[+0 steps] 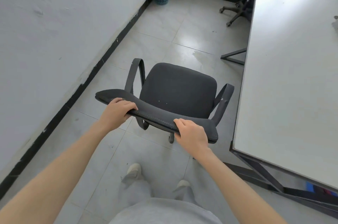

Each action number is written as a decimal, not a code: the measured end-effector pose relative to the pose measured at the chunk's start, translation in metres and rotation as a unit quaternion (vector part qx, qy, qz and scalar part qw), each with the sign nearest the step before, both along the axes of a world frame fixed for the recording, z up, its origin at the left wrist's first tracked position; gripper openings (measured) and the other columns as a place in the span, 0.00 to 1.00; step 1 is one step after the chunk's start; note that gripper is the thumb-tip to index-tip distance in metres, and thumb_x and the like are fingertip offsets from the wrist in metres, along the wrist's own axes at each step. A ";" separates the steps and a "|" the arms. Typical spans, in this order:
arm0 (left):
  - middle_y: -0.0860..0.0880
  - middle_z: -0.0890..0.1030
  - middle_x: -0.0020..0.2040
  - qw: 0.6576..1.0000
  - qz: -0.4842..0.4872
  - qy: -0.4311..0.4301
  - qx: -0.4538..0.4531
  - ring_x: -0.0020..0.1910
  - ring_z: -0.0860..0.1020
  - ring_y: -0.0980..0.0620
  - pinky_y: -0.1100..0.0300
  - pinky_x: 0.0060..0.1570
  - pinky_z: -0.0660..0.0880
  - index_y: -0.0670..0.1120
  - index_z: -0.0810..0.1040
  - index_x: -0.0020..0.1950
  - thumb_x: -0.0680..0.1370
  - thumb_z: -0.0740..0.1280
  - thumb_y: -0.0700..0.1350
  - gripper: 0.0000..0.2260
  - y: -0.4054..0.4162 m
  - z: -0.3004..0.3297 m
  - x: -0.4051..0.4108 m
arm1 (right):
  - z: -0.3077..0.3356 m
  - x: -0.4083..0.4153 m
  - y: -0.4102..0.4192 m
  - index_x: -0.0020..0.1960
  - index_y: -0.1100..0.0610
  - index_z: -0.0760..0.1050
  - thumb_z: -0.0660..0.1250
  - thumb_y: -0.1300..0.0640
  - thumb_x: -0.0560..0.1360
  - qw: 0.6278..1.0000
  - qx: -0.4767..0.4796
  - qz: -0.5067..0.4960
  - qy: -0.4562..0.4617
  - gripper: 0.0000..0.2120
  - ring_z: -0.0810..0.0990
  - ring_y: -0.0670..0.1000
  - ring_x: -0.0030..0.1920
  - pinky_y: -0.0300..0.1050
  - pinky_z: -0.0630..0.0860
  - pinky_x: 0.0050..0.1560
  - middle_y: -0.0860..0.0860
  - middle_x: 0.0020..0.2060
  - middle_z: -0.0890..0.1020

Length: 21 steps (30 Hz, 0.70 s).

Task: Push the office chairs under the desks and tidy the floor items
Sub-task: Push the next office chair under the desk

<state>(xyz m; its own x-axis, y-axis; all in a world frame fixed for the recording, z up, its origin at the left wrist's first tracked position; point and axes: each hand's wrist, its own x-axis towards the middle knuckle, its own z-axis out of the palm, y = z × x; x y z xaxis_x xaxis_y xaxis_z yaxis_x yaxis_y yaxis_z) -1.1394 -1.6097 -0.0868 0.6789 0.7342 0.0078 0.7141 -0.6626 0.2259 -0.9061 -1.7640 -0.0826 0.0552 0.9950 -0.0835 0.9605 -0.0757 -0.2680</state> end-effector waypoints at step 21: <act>0.54 0.81 0.54 0.979 -0.190 0.000 -0.069 0.56 0.75 0.49 0.56 0.58 0.59 0.48 0.79 0.52 0.72 0.67 0.42 0.10 0.250 -0.005 0.007 | -0.010 -0.106 0.171 0.38 0.55 0.77 0.77 0.57 0.56 0.947 0.029 -0.297 -0.117 0.13 0.80 0.52 0.31 0.39 0.68 0.22 0.47 0.29 0.80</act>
